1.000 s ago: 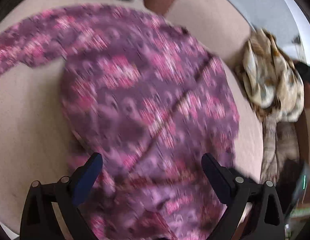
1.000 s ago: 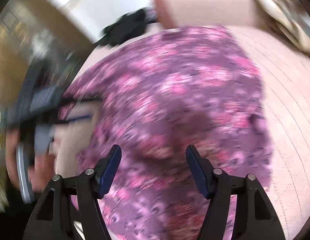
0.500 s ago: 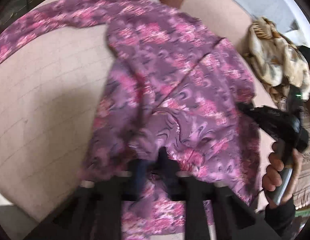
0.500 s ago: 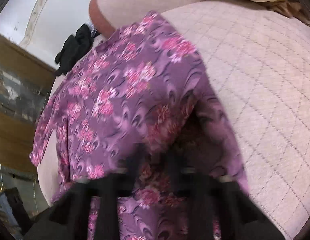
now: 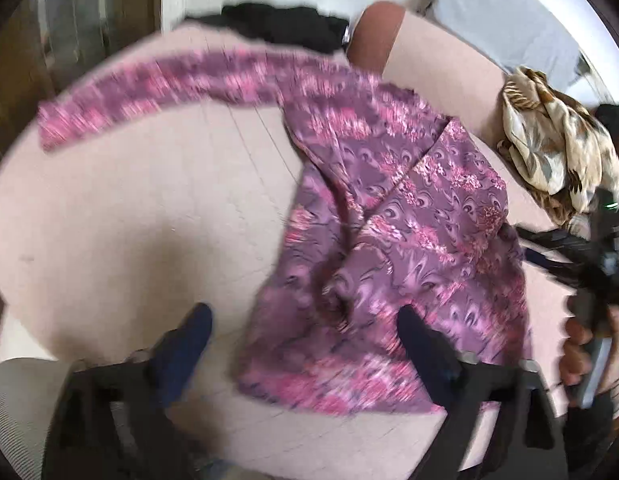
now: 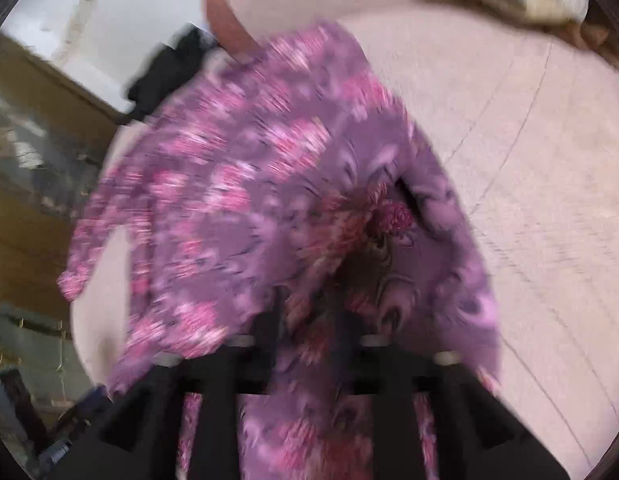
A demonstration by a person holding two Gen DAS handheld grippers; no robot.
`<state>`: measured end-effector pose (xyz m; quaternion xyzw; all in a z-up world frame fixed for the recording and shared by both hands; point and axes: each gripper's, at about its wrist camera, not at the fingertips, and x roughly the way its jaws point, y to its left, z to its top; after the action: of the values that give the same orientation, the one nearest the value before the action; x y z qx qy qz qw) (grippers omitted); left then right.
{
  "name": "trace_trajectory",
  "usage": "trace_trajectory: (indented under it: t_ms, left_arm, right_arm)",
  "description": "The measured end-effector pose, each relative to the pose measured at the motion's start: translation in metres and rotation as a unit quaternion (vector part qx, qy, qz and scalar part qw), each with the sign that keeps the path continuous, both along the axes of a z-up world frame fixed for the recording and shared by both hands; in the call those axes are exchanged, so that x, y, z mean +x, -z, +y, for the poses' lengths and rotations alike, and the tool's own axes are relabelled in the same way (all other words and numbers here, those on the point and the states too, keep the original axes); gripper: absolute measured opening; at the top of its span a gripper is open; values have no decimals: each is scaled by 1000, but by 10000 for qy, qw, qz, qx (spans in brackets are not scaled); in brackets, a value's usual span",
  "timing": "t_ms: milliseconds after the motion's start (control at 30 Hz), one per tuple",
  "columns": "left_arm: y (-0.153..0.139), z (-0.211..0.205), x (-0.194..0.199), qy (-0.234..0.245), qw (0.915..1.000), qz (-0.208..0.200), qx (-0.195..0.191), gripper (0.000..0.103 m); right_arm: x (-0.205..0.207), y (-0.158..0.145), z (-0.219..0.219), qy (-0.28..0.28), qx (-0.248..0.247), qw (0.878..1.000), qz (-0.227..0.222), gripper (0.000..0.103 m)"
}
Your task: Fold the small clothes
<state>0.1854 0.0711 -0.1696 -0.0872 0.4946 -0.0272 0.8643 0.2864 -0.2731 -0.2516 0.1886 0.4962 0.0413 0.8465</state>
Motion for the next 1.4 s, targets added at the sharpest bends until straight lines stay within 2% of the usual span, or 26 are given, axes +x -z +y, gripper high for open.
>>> trace_trajectory:
  t_ms: [33,67,100,167,267,300,333,367,400,433,467,500,567,600,700,800,900,1000,1033,1100,1167,1233,1267,1300,1367,1400]
  left_arm:
    - [2,2,-8,54,9999,13,139,96]
    - [4,0,-16,134,9998,19,163,96]
    - [4,-6,-25,273,9995,-18,148,96]
    - [3,-26,-36,629,9973,-134,357,96]
    - [15,-64,-42,1225,9840,-373,1241,96]
    - [22,-70,-39,1220,9814,-300,1450,91]
    - [33,-72,-32,1179,9809,-82,1545,85]
    - [43,-72,-25,1142,9813,167,1544,65]
    - [54,-63,-17,1012,9825,504,1480,54]
    - [53,-53,-16,903,9868,509,1243,53]
    - [47,-44,-15,743,9906,462,1047,36]
    - [40,-32,-15,549,9938,418,869,11]
    - [32,-9,-16,219,9981,372,444,7]
    - [28,8,-18,-55,9991,384,180,6]
    - [12,51,-32,-786,9961,121,-393,6]
    - [11,76,-38,-1118,9910,162,-723,6]
    - [17,76,-38,-1181,9918,219,-437,6]
    - [9,80,-40,-1226,9909,125,-536,6]
    - [7,78,-41,-1287,9912,89,-280,6]
    - [22,76,-37,-1352,9896,480,102,9]
    - [39,66,-29,-1173,9863,919,711,13]
    - [33,68,-34,-1153,9892,750,503,14]
    - [21,72,-42,-1208,9914,452,227,25]
    - [10,75,-47,-1253,9919,217,35,50]
    - [-14,79,-57,-1261,9913,-285,-228,79]
    - [-28,79,-61,-1242,9906,-537,-208,82]
  right_arm:
    - [-13,-11,-1,67,-163,9998,-134,86]
    - [-34,-25,-3,279,-366,9983,-353,89]
    - [-60,-36,-7,492,-501,9962,-525,89]
    - [-93,-38,-9,706,-666,9945,-391,89]
    - [-141,-26,-8,1025,-945,9900,-215,89]
    - [-153,-19,-9,1167,-1083,9872,-63,87]
    - [-159,-14,-13,1242,-1112,9860,13,79]
    - [-164,-6,-17,1296,-1099,9853,166,74]
    - [-163,1,-19,1291,-1056,9855,313,63]
    - [-160,9,-19,1260,-1023,9855,498,55]
    - [-158,18,-20,1242,-982,9849,706,51]
    - [-157,25,-20,1200,-918,9846,874,42]
    - [-160,35,-14,1135,-1092,9810,1132,22]
    - [-162,32,-12,1128,-1206,9800,1113,4]
    - [-176,17,-15,1240,-1190,9809,915,4]
    - [-192,10,-24,1337,-849,9846,740,4]
    - [-189,10,-21,1340,-973,9826,838,4]
    - [-184,15,-22,1396,-1082,9795,965,3]
    - [-185,10,-23,1406,-1041,9806,880,3]
    - [-188,-2,-23,1502,-1247,9783,698,3]
    - [-181,14,-24,1489,-1430,9730,1031,4]
    - [-175,29,-24,1461,-1464,9694,1322,4]
    - [-176,21,-23,1498,-1518,9698,1181,6]
    - [-180,6,-21,1502,-1486,9738,845,12]
    - [-190,-24,-17,1539,-1428,9776,134,43]
    - [-197,-43,-13,1574,-1448,9764,-307,71]
